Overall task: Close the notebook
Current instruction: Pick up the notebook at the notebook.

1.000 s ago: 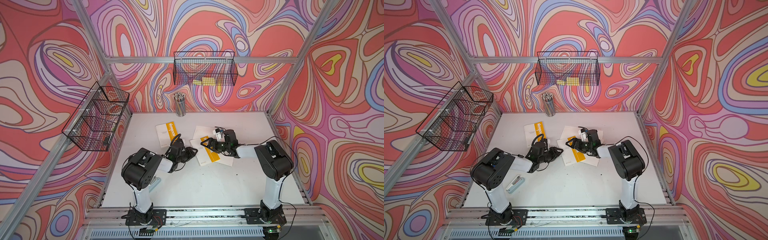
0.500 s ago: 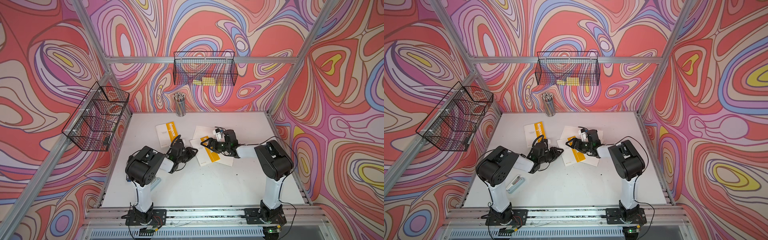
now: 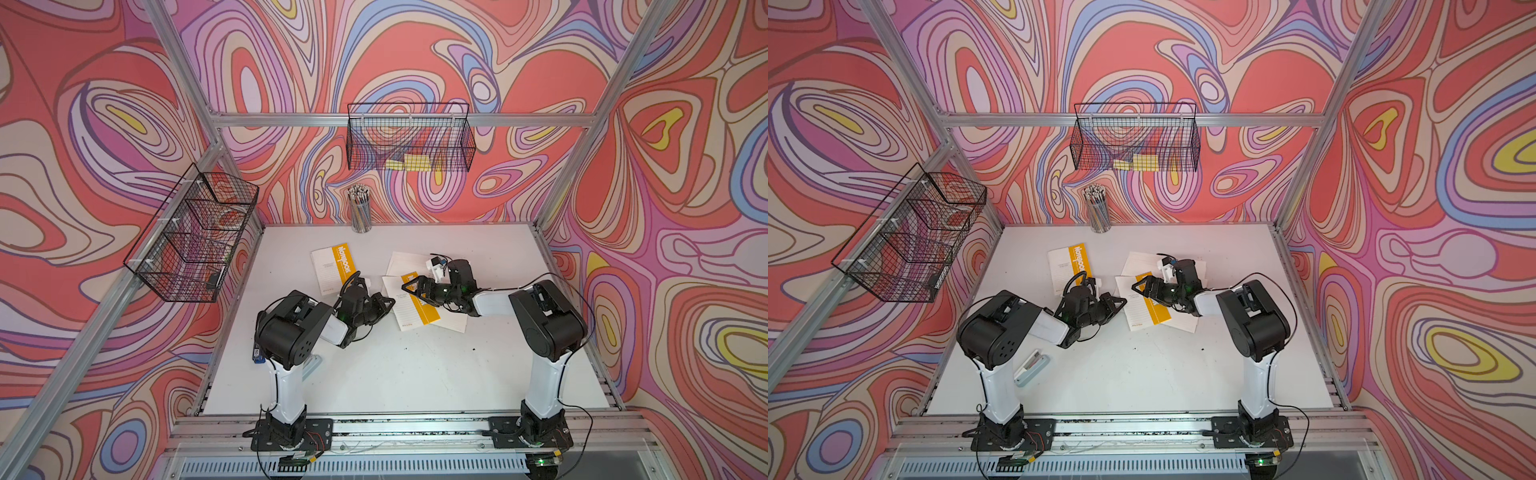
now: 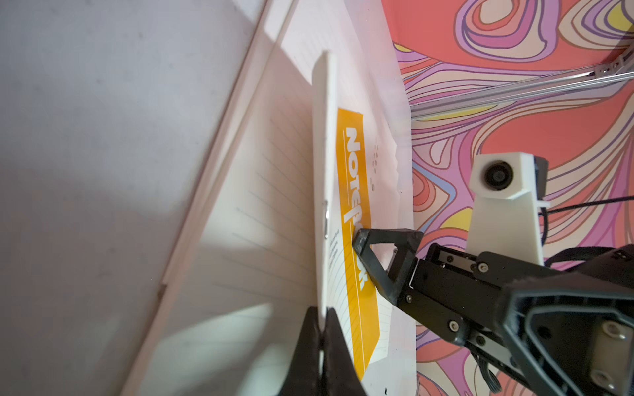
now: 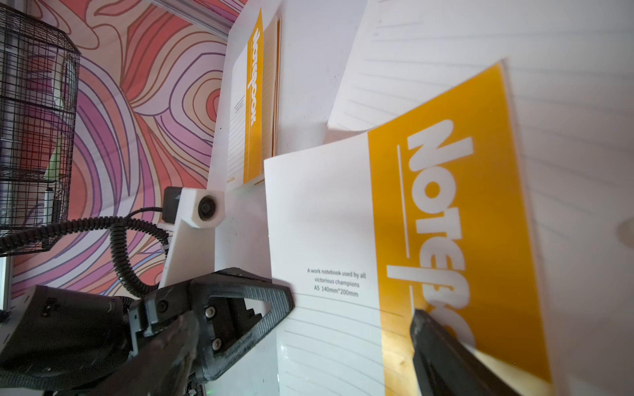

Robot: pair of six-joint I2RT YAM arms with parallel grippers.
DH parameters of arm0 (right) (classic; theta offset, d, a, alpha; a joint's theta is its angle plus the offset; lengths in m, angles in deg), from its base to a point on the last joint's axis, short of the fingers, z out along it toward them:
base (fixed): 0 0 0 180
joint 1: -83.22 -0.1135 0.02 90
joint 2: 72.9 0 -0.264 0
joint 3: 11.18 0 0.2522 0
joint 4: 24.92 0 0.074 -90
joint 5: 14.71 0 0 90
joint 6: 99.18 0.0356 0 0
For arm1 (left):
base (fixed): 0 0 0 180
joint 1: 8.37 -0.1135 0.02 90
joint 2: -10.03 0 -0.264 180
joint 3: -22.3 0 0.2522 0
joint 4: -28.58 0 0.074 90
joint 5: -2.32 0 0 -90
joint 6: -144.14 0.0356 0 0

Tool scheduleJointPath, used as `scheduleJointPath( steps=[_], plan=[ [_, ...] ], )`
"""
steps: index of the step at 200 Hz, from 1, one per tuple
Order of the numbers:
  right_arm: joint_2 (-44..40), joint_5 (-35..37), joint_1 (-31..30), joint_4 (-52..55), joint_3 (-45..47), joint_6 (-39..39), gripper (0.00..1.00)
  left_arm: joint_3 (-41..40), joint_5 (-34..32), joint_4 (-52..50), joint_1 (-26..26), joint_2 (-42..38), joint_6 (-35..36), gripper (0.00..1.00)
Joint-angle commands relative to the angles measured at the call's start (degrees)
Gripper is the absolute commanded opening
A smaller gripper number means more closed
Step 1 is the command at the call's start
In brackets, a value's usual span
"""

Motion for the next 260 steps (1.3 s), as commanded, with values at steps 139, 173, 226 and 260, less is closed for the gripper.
scheduleJointPath(
  steps=[139,173,226,260],
  plan=[
    [-12.9,0.1,0.2,11.3,-1.6,-2.2,0.98,13.3,10.4,-26.7,-2.8,-10.7,9.9,0.00],
    [-14.1,0.2,0.2,11.0,-1.8,-2.1,0.98,18.7,10.7,-42.1,-4.4,-14.7,16.9,0.00],
    [-15.2,-0.2,0.5,13.0,-2.7,-3.4,0.98,19.2,11.9,-51.1,-9.9,-19.4,21.4,0.00],
    [-15.6,-0.3,1.0,13.2,-2.3,-3.6,0.99,19.9,12.6,-57.6,-14.5,-23.0,25.1,0.00]
  ],
)
